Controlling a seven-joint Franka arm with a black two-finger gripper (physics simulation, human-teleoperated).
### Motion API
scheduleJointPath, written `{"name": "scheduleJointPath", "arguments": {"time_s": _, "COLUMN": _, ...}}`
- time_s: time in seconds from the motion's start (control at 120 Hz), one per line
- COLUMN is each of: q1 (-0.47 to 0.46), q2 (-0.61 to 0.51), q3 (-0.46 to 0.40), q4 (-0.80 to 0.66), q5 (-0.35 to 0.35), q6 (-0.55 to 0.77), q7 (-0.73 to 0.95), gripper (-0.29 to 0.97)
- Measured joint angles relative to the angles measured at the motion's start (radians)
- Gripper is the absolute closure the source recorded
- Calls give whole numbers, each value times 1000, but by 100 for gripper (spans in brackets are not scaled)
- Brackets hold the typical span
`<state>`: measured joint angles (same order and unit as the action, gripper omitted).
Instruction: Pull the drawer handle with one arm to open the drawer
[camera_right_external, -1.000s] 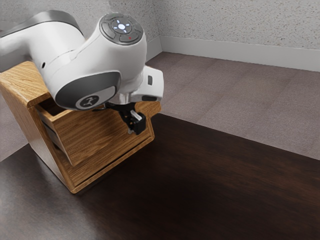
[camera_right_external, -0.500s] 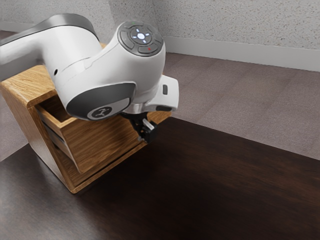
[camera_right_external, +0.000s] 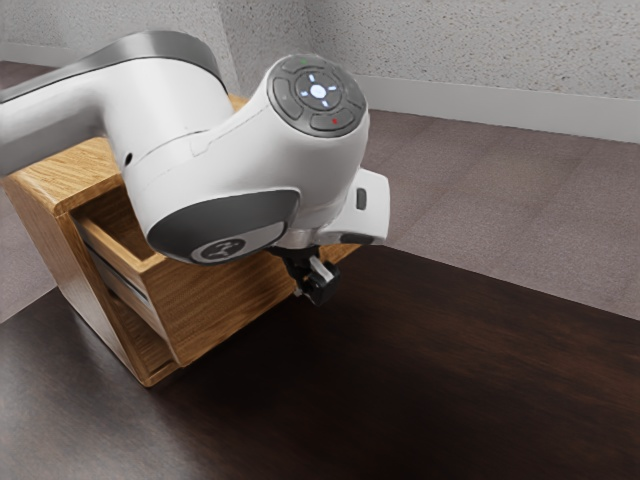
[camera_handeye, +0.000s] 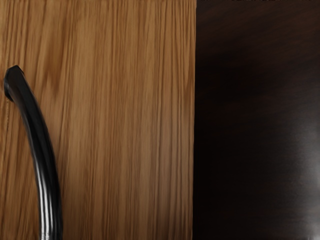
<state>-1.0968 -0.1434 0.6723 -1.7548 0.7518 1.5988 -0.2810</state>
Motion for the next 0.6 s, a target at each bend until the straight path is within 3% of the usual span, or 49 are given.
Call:
{"name": "scheduleJointPath", "arguments": {"time_s": 0.35, "q1": -6, "q2": -3, "q3": -62, "q4": 2, "q5": 8, "q6": -33, "q7": -29, "gripper": 18}}
{"name": "scheduleJointPath", "arguments": {"time_s": 0.492, "q1": -9, "q2": 3, "q3": -113, "q4": 10, "q5": 19, "q6": -54, "q7": -42, "gripper": 33}}
{"name": "scheduleJointPath", "arguments": {"time_s": 0.525, "q1": -10, "q2": 3, "q3": -124, "q4": 17, "q5": 25, "q6": -62, "q7": -45, "gripper": 44}}
{"name": "scheduleJointPath", "arguments": {"time_s": 0.558, "q1": 5, "q2": 0, "q3": -144, "q4": 25, "q5": 30, "q6": -77, "q7": -48, "gripper": 43}}
{"name": "scheduleJointPath", "arguments": {"time_s": 0.575, "q1": 7, "q2": -1, "q3": -156, "q4": 36, "q5": 37, "q6": -88, "q7": -50, "gripper": 51}}
{"name": "scheduleJointPath", "arguments": {"time_s": 0.6, "q1": 7, "q2": -2, "q3": -173, "q4": 54, "q5": 48, "q6": -106, "q7": -52, "gripper": 44}}
